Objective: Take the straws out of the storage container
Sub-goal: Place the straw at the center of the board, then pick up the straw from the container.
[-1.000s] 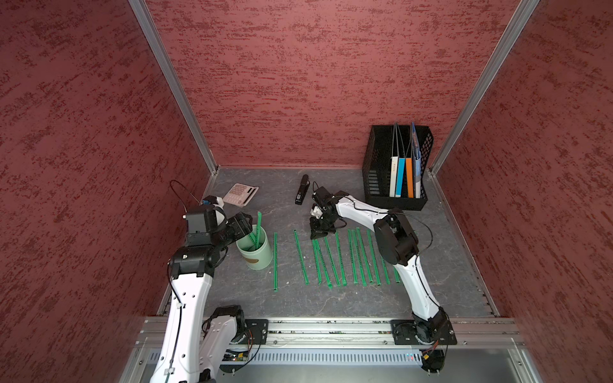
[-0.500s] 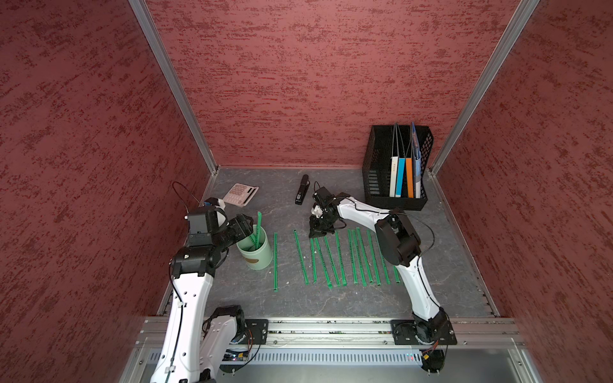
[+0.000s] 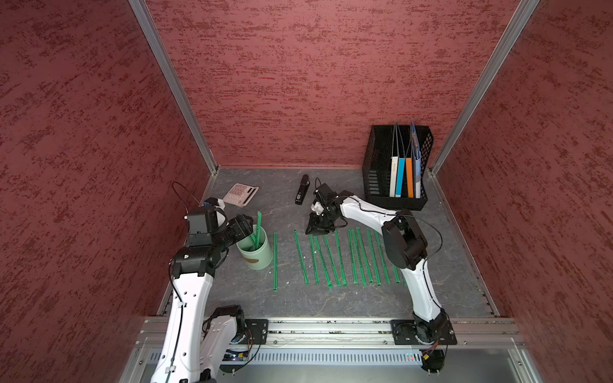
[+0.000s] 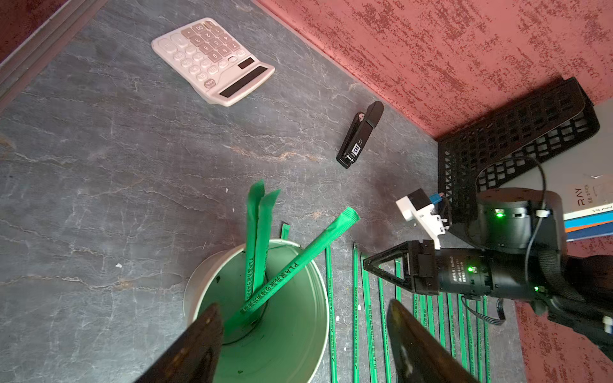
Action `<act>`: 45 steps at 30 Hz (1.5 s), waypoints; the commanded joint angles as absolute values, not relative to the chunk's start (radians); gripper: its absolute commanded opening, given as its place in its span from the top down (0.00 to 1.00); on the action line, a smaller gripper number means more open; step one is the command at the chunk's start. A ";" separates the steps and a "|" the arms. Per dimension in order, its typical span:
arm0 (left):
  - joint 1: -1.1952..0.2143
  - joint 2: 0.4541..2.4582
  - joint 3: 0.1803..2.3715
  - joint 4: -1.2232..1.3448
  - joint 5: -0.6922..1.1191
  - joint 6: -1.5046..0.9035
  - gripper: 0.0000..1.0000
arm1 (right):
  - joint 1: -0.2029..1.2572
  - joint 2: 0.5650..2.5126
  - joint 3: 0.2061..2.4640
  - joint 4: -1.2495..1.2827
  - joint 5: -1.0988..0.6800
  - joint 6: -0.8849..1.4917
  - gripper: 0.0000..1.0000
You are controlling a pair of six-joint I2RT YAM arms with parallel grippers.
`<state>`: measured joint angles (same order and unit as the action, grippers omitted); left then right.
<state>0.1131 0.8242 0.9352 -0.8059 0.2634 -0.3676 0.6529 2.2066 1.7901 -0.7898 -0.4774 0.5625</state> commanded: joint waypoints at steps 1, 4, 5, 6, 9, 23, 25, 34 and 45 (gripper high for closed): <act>0.122 0.799 0.959 -0.783 0.259 -0.372 0.22 | 0.674 2.110 1.817 -0.779 -0.445 0.511 0.65; 0.124 0.765 0.966 -0.761 0.248 -0.387 0.21 | 0.727 2.038 1.801 -0.686 -0.410 0.426 0.64; 0.123 0.755 0.967 -0.753 0.246 -0.390 0.21 | 0.743 2.018 1.789 -0.635 -0.408 0.408 0.63; 0.124 0.746 0.967 -0.749 0.243 -0.392 0.20 | 0.758 2.007 1.785 -0.591 -0.414 0.392 0.63; 0.123 0.720 0.970 -0.747 0.242 -0.397 0.20 | 0.793 2.013 1.800 -0.483 -0.435 0.356 0.62; 0.130 0.659 0.961 -0.766 0.241 -0.394 0.19 | 0.854 2.240 2.018 -0.311 -0.566 0.323 0.53; 0.129 0.661 0.959 -0.766 0.245 -0.394 0.19 | 0.857 2.255 2.030 -0.305 -0.579 0.327 0.53; 0.130 0.663 0.942 -0.756 0.253 -0.395 0.19 | 0.874 2.228 1.992 -0.261 -0.578 0.331 0.53; 0.134 0.669 0.940 -0.763 0.264 -0.389 0.19 | 0.881 2.284 2.074 -0.288 -0.615 0.341 0.66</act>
